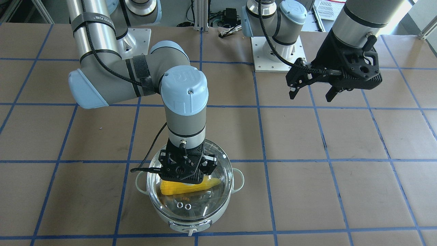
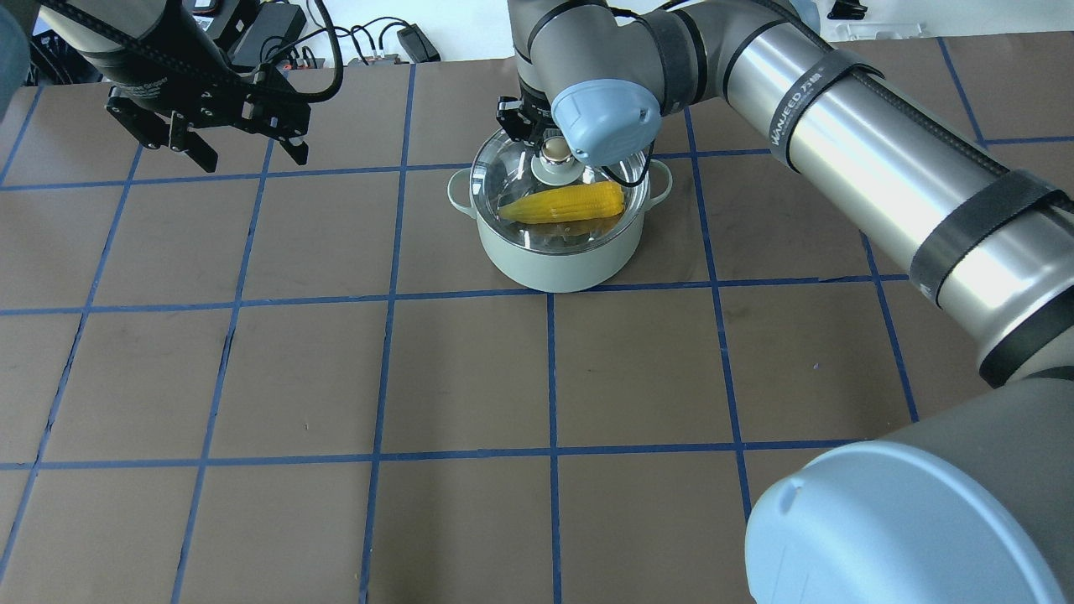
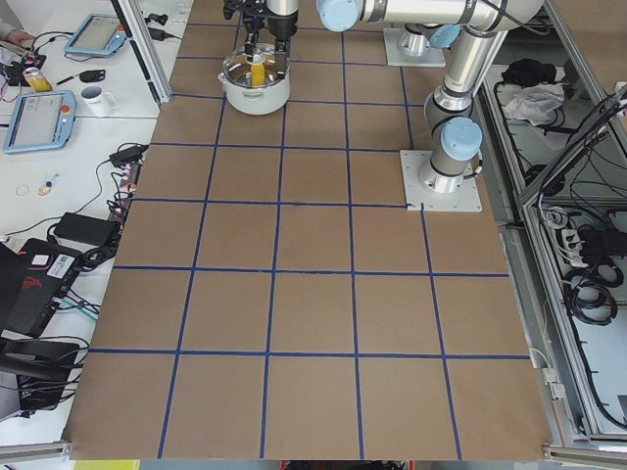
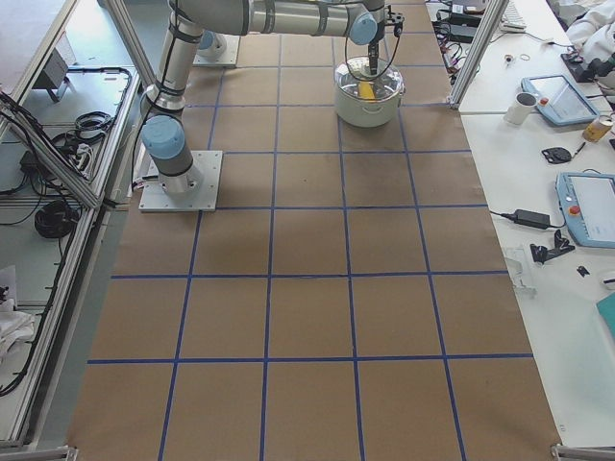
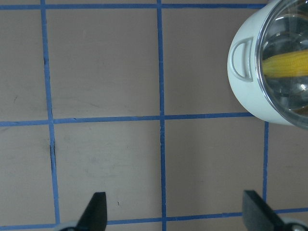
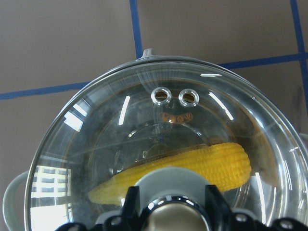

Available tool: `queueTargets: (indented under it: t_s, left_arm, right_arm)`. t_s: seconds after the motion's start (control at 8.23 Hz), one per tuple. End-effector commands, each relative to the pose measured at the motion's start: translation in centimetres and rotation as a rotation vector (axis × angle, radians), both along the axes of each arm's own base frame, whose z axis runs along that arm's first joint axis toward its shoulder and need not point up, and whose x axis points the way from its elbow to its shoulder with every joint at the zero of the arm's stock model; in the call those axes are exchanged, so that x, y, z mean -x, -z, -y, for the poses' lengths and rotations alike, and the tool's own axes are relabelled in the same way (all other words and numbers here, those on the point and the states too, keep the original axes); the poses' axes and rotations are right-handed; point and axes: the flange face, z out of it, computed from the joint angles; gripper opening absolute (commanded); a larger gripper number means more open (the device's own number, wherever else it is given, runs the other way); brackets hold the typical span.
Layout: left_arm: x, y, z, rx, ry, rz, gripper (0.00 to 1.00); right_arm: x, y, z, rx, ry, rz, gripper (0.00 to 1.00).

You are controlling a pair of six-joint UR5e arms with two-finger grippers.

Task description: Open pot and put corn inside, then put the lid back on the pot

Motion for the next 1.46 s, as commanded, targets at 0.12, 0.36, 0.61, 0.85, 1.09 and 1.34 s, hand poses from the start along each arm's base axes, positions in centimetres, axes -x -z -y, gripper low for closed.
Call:
queueTargets:
  t_s: [0.12, 0.36, 0.61, 0.85, 1.09, 1.34]
  left_arm:
    - [0.03, -0.01, -0.41, -0.045, -0.092, -0.007, 1.0]
    - [0.15, -0.29, -0.47, -0.037, -0.092, -0.019, 1.0]
    - [0.09, -0.18, -0.23, -0.035, -0.093, -0.022, 1.0]
    - [0.1, -0.27, -0.34, -0.032, -0.093, -0.022, 1.0]
    - [0.08, -0.35, -0.33, -0.031, -0.093, -0.02, 1.0]
    - [0.08, -0.35, -0.33, -0.031, -0.093, -0.02, 1.0]
  right_arm:
    - [0.05, -0.25, 0.29, 0.029, -0.03, 0.0, 0.2]
    - [0.36, -0.59, 0.4, 0.039, -0.036, 0.001, 0.21]
    - [0.45, -0.25, 0.39, 0.032, -0.032, 0.002, 0.21]
    - [0.44, 0.37, 0.38, 0.023, -0.032, 0.001, 0.21]
    - [0.44, 0.37, 0.38, 0.023, -0.032, 0.001, 0.21]
    - [0.44, 0.37, 0.38, 0.023, -0.031, 0.001, 0.21]
